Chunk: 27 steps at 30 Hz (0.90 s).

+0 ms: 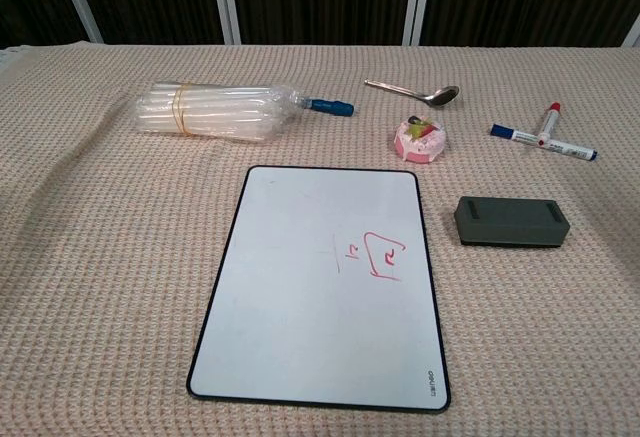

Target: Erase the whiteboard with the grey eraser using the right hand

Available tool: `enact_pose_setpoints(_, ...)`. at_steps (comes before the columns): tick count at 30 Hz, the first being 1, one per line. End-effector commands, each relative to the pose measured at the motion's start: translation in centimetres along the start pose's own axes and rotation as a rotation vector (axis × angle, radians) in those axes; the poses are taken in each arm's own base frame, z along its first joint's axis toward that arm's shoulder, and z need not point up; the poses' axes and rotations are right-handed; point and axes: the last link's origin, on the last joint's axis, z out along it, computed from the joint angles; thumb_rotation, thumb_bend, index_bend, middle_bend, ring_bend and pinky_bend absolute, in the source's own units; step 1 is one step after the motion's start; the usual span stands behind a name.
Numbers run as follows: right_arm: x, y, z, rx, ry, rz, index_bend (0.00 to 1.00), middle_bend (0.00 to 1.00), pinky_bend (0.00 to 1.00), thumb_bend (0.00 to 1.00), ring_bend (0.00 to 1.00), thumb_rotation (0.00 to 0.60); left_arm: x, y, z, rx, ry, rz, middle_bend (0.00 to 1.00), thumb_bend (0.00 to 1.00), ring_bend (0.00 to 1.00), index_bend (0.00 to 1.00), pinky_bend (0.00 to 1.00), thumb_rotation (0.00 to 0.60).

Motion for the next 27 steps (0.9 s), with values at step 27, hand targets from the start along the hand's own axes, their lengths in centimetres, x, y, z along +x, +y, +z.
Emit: enact_pose_setpoints(27,0.11,-0.06,-0.27,-0.005,-0.034,0.049,0.00,0.01,0.14,0.15,0.05,0.600,-0.02,0.08,-0.06,0.000,0.001,-0.004,0.01,0.48,0.00,0.14,0.00,0.600)
